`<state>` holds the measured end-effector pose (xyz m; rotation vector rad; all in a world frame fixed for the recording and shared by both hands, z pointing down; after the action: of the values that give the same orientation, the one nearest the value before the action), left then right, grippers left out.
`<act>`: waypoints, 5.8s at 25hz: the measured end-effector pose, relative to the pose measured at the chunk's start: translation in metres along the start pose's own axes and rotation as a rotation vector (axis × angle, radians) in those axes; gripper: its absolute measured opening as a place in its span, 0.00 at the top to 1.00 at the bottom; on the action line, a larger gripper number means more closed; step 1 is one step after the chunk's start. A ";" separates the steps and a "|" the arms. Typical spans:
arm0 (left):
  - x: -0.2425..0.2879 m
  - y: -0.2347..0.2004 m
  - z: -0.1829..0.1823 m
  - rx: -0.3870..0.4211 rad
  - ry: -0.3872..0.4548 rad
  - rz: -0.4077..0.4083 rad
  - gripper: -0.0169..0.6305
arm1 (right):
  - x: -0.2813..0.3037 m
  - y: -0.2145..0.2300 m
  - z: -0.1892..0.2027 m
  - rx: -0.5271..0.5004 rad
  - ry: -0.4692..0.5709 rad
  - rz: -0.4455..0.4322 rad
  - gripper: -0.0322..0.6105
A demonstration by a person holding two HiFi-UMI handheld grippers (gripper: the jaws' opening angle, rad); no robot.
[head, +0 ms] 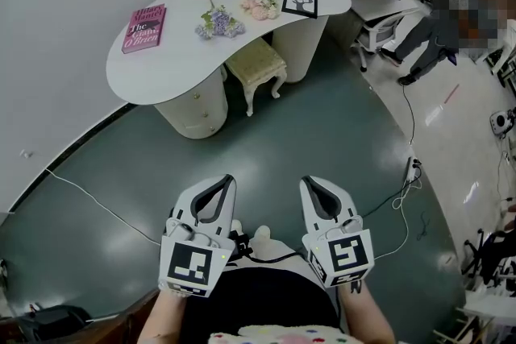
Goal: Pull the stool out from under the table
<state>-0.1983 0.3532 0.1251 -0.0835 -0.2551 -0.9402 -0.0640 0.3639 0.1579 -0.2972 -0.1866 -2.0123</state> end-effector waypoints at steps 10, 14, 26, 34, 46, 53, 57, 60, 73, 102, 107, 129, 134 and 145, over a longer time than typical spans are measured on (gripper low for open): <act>-0.002 0.024 -0.006 0.035 0.047 -0.012 0.95 | -0.028 0.008 0.001 -0.067 0.047 0.005 0.89; -0.005 0.033 -0.005 0.037 0.052 -0.012 0.95 | -0.038 0.010 0.006 -0.064 0.052 0.016 0.89; 0.007 0.026 -0.007 0.053 0.047 0.003 0.95 | -0.030 0.026 0.003 -0.025 0.069 0.069 0.89; 0.044 0.002 -0.012 0.041 0.046 0.012 0.95 | -0.005 0.049 -0.004 -0.040 0.060 0.088 0.89; 0.134 -0.042 -0.024 0.055 0.034 0.051 0.95 | 0.060 0.093 -0.021 -0.077 0.029 0.088 0.89; 0.186 -0.069 -0.042 0.053 0.031 0.093 0.95 | 0.104 0.125 -0.036 -0.059 0.011 0.128 0.89; 0.213 -0.086 -0.049 0.052 0.036 0.111 0.95 | 0.132 0.138 -0.046 -0.055 0.007 0.140 0.89; 0.231 -0.098 -0.054 0.048 0.039 0.120 0.95 | 0.153 0.147 -0.055 -0.059 0.007 0.145 0.89; 0.286 -0.152 -0.062 0.070 0.033 0.130 0.95 | 0.234 0.162 -0.081 -0.108 0.034 0.124 0.89; 0.313 -0.177 -0.050 0.031 -0.016 0.007 0.95 | 0.255 0.203 -0.065 -0.085 -0.031 0.085 0.89; 0.321 -0.165 -0.049 -0.002 -0.015 -0.003 0.95 | 0.258 0.214 -0.062 -0.090 -0.011 0.056 0.89; 0.396 -0.148 0.029 -0.130 -0.075 -0.114 0.95 | 0.329 0.275 0.041 -0.095 -0.090 -0.134 0.89; 0.412 -0.151 0.060 -0.106 -0.097 -0.164 0.95 | 0.352 0.284 0.076 -0.095 -0.107 -0.187 0.89; 0.453 -0.155 0.140 -0.241 -0.152 -0.188 0.95 | 0.397 0.306 0.146 -0.007 -0.132 -0.211 0.89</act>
<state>-0.0938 -0.0691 0.3684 -0.3584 -0.2927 -1.1513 0.0608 -0.0741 0.4128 -0.4303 -0.3053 -2.2031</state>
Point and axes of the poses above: the fingertips, and each gripper's own axes: x forward along the fingers, y to its right, z out of its underside, the point moved 1 cm from there along -x, backward along the fingers, and after that the axes turned 5 degrees about y, right-handed, at the moved point
